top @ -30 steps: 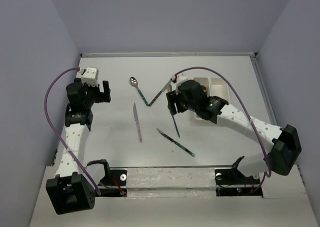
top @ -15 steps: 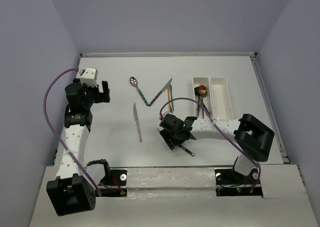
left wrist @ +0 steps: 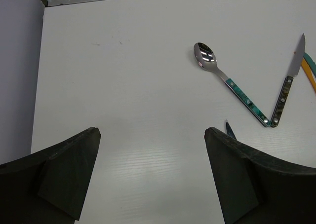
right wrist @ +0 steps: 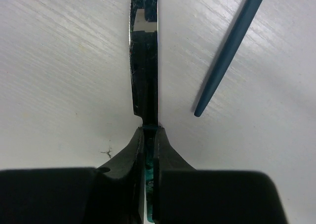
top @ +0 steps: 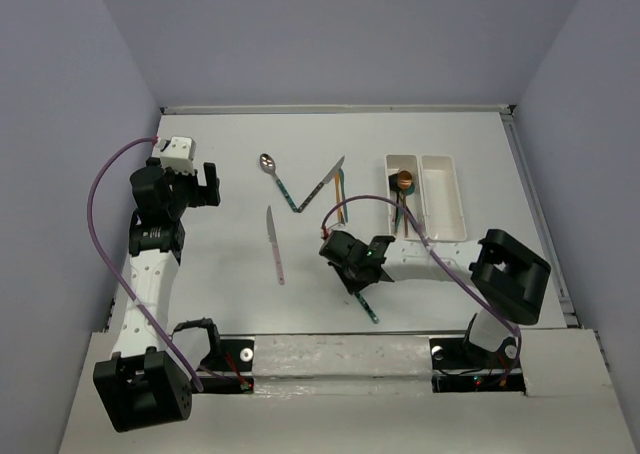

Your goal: Sort the eating utensils into containers

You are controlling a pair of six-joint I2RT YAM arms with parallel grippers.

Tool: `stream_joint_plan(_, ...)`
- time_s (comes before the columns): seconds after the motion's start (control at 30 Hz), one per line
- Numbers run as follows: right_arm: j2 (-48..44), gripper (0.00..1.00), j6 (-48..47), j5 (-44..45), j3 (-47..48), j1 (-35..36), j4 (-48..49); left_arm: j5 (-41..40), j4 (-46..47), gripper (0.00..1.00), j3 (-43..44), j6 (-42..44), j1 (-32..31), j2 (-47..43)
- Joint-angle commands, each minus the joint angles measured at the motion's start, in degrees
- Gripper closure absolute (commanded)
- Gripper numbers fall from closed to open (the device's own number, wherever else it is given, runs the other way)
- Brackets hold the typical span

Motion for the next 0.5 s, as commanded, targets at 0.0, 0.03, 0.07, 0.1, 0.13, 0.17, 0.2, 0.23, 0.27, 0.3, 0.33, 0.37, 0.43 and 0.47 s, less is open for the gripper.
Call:
stream_joint_plan(0.0,1.01,1.00,-2.66,-0.62,0.67,3.08,-2.21,0.80,2.04,0.01,-0.17,0.66,0.39,-0.66)
stream_joint_plan(0.03,-1.61,1.00,-4.93,0.16,1.72,3.69,-1.77,0.80,2.04,0.01,-0.17,0.66,0.39,-0.58)
stream_joint_plan(0.07,-3.29,1.00,-5.91,2.17,3.82,3.70,-1.24,0.89,2.04,0.01,-0.17,0.66,0.39,-0.40)
stream_joint_plan(0.1,-5.13,1.00,-6.79,3.59,4.89,3.70,-0.72,0.81,2.04,0.01,-0.17,0.66,0.39,-0.22)
stream_joint_plan(0.13,-9.15,1.00,-8.54,5.60,5.85,3.70,-0.01,0.80,2.04,0.01,-0.17,0.57,0.39,-0.14)
stream_joint_plan(0.17,-11.37,1.00,-9.42,10.23,6.99,3.70,0.78,0.72,2.04,0.01,-0.09,0.66,0.39,-0.14)
stream_joint_plan(0.2,-13.48,1.00,-10.22,12.11,9.09,2.57,2.61,0.63,2.04,0.01,-0.17,0.75,0.39,-0.14)
stream_joint_plan(0.23,-15.33,1.00,-11.53,13.17,10.07,0.90,3.59,0.63,2.04,0.01,-0.26,0.75,0.39,-0.14)
stream_joint_plan(0.27,-17.26,1.00,-11.98,13.70,10.87,-1.20,4.47,0.54,2.04,0.01,-0.18,0.75,0.47,-0.14)
stream_joint_plan(0.3,-20.76,1.00,-12.42,14.06,11.66,-6.71,6.56,0.54,2.21,0.01,-0.26,1.01,0.47,-0.05)
stream_joint_plan(0.33,-22.36,1.00,-13.38,14.06,11.66,-10.07,7.54,0.37,2.47,0.01,-0.52,1.27,0.47,-0.05)
stream_joint_plan(0.37,-23.68,1.00,-14.17,15.80,11.40,-13.32,8.51,0.19,2.82,0.01,-0.79,1.54,0.47,-0.05)
stream_joint_plan(0.43,-25.80,1.00,-16.71,19.75,10.00,-23.51,10.62,-0.51,4.05,0.01,-1.75,2.41,0.47,0.30)
stream_joint_plan(0.47,-25.98,1.00,-17.42,19.77,9.73,-27.03,10.63,-0.51,4.23,0.01,-1.93,2.76,0.47,0.39)
